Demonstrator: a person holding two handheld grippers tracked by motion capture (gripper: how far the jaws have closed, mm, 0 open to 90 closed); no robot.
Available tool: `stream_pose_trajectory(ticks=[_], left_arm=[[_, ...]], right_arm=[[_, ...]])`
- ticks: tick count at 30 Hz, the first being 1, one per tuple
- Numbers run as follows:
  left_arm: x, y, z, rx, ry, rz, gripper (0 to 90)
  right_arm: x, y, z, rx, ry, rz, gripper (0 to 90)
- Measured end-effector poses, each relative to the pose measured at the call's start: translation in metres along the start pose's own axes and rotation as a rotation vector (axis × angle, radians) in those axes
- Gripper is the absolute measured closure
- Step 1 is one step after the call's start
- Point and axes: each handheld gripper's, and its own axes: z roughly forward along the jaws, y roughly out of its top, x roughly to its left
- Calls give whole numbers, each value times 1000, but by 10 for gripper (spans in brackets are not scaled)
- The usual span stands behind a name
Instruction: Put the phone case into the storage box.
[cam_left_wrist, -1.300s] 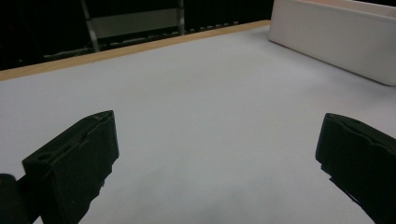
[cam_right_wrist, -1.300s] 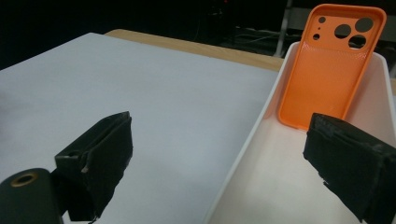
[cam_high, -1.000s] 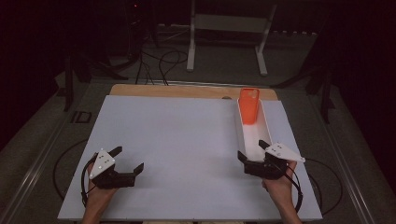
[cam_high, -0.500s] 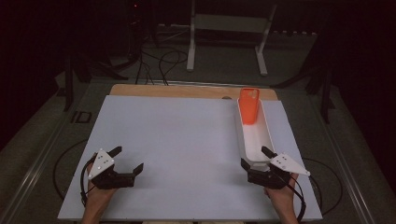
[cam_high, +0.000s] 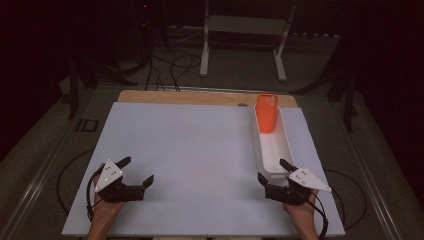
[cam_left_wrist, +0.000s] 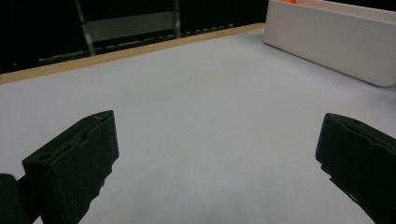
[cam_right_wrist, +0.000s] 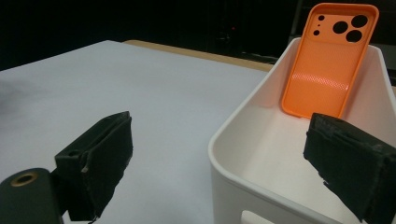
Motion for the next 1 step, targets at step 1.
stream_pose_trajectory(ticks=[1], left_arm=[[0,0,0,-2,0,-2,1]], right_arm=[[0,0,0,0,0,-2,79]])
